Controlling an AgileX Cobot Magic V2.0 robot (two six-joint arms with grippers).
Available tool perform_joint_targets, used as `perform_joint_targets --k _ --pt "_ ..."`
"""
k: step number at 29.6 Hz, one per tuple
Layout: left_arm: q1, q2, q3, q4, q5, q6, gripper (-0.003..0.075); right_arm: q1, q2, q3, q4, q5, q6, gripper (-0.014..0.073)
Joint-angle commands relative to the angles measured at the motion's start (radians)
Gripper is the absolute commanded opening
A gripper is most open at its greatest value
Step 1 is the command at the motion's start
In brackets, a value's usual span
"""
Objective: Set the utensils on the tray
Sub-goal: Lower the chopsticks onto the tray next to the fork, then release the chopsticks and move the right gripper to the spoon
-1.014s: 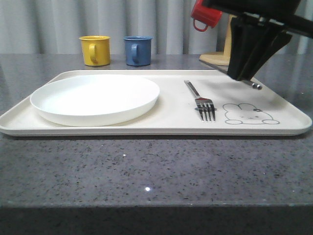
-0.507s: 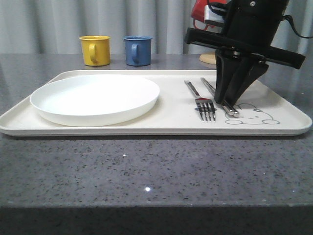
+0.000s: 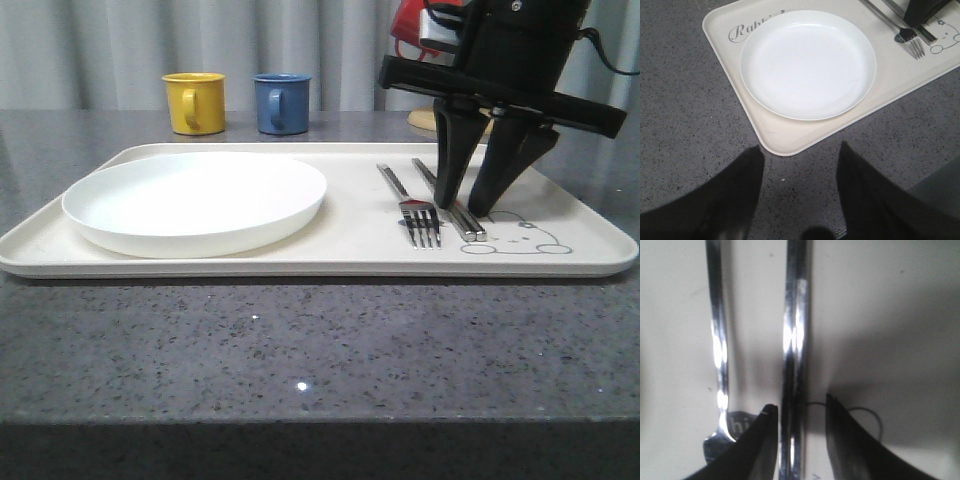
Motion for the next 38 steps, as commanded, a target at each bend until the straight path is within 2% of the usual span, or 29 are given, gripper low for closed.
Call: perform_joint_targets --k 1,9,19,29,38 --pt "-0.008 -0.004 -0.025 0.007 -0.059 -0.012 0.0335 -0.001 -0.101 -0.028 -0.052 0.006 -0.028 0.0297" --pt "-0.008 -0.004 -0.025 0.007 -0.059 -0.012 0.0335 -0.002 -0.229 -0.028 -0.167 0.035 -0.124 0.0297" --pt "-0.008 -0.004 -0.025 0.007 -0.059 -0.012 0.0335 -0.03 -0.374 -0.023 -0.36 0.049 -0.131 0.0297" --pt "-0.008 -0.004 -0.025 0.007 -0.059 -0.012 0.0335 -0.249 -0.386 -0.02 -0.346 0.106 -0.195 0.0295" --pt "-0.008 -0.004 -0.025 0.007 -0.059 -0.012 0.0335 -0.466 -0.311 -0.02 -0.244 0.14 -0.352 0.0295"
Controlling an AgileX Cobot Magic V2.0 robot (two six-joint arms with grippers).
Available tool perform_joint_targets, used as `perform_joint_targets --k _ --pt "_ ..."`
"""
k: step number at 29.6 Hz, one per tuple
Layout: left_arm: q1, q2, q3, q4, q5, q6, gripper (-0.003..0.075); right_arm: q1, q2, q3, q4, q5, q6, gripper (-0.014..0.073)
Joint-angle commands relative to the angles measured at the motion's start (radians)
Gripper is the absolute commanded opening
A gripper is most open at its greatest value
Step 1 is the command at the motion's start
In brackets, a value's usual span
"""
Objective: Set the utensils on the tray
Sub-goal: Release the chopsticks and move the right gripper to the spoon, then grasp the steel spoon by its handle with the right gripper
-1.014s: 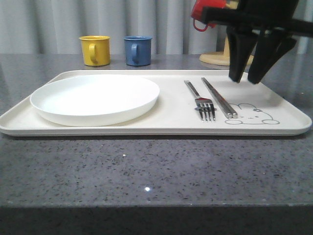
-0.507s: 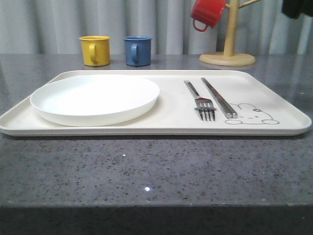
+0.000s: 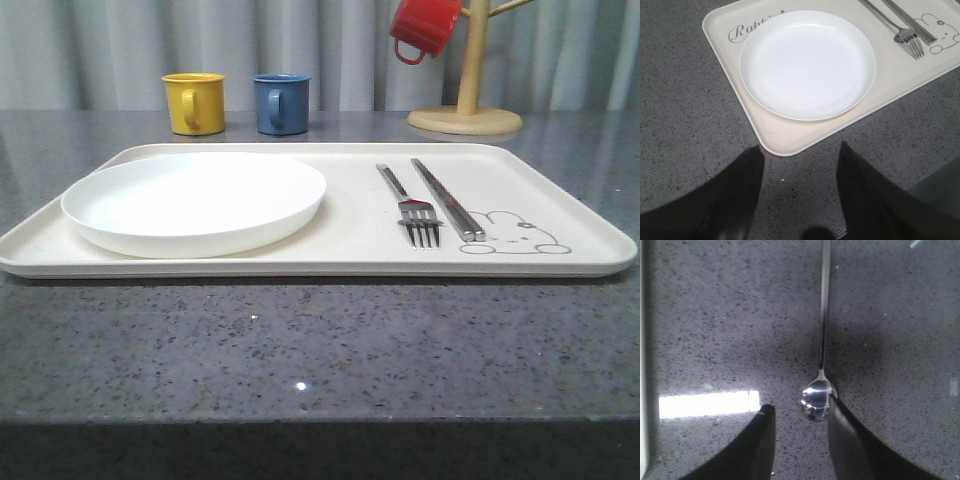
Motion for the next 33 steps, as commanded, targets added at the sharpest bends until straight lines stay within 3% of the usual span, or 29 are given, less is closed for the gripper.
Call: perform_joint_targets --k 1,33 --pt "-0.008 -0.004 -0.025 0.007 -0.059 -0.012 0.0335 -0.049 0.002 -0.02 0.018 0.021 -0.057 0.0295" --pt "-0.008 -0.004 -0.025 0.007 -0.059 -0.012 0.0335 -0.079 0.244 -0.02 0.035 -0.09 -0.058 0.0295"
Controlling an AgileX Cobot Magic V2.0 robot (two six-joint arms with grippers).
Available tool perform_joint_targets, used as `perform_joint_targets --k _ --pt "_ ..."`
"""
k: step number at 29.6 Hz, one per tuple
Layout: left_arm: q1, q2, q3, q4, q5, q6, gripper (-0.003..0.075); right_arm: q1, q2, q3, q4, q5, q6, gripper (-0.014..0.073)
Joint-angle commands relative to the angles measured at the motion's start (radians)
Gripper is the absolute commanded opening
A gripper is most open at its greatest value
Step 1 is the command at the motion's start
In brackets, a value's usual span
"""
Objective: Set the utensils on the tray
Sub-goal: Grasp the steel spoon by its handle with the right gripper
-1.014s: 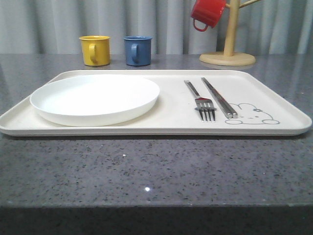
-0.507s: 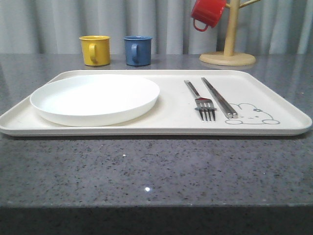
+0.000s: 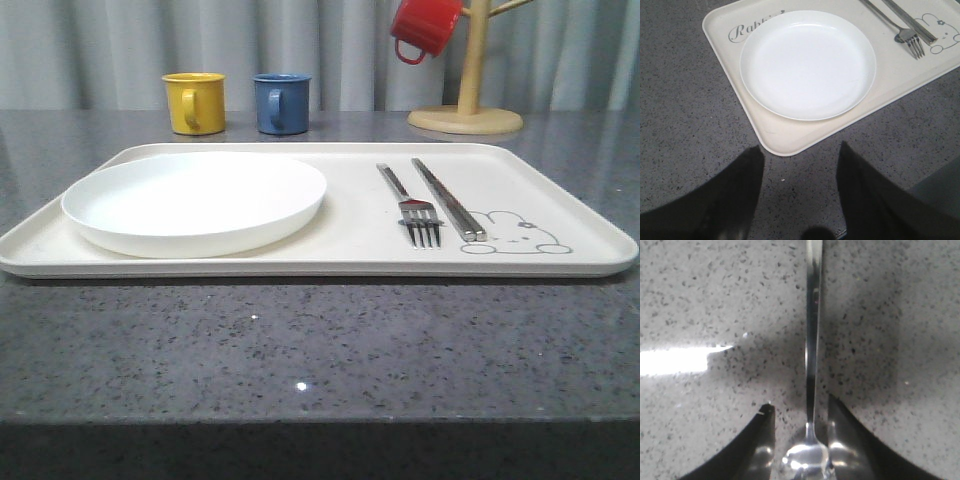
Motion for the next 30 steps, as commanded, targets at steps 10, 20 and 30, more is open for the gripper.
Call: perform_joint_targets --k 10,20,30 --pt "-0.008 -0.004 -0.025 0.007 -0.059 -0.012 0.0335 -0.006 -0.007 -0.02 0.0 -0.061 -0.012 0.0295" --pt "-0.008 -0.004 -0.025 0.007 -0.059 -0.012 0.0335 -0.006 0.029 -0.021 0.0 -0.059 -0.012 0.0294" --pt "-0.008 -0.004 -0.025 0.007 -0.059 -0.012 0.0335 -0.006 0.031 -0.03 0.0 -0.055 -0.012 0.0068"
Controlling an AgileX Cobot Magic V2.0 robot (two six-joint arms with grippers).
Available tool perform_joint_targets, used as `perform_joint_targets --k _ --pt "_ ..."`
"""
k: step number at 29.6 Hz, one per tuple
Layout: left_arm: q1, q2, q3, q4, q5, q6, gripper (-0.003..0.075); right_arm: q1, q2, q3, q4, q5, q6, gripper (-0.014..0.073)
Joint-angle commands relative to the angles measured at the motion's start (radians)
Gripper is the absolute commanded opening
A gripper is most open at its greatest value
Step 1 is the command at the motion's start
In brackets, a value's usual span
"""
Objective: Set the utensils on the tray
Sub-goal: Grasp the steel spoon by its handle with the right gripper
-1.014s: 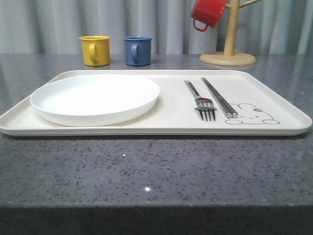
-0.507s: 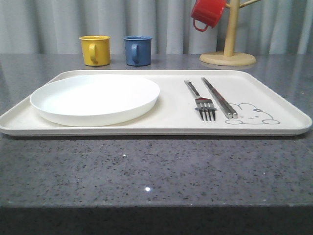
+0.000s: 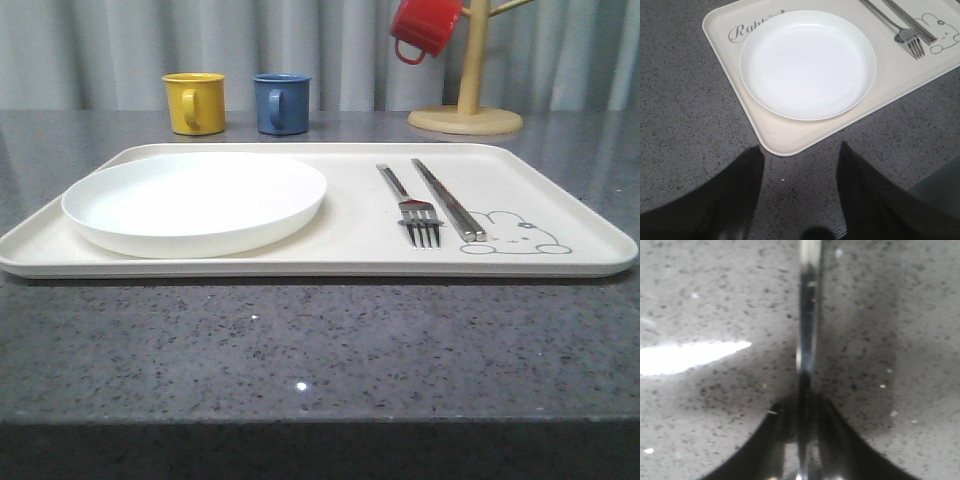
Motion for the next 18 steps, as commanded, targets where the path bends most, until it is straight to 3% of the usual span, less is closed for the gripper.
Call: perform_joint_targets --k 1,6,18 --pt "-0.008 -0.004 -0.025 0.007 -0.059 -0.012 0.0335 -0.006 -0.033 -0.03 0.007 -0.006 -0.012 0.0048" --pt "-0.008 -0.004 -0.025 0.007 -0.059 -0.012 0.0335 -0.005 -0.047 -0.055 0.017 0.008 -0.012 -0.0006" --pt "-0.008 -0.004 -0.025 0.007 -0.059 -0.012 0.0335 0.072 -0.155 -0.101 0.115 0.091 -0.012 -0.0008"
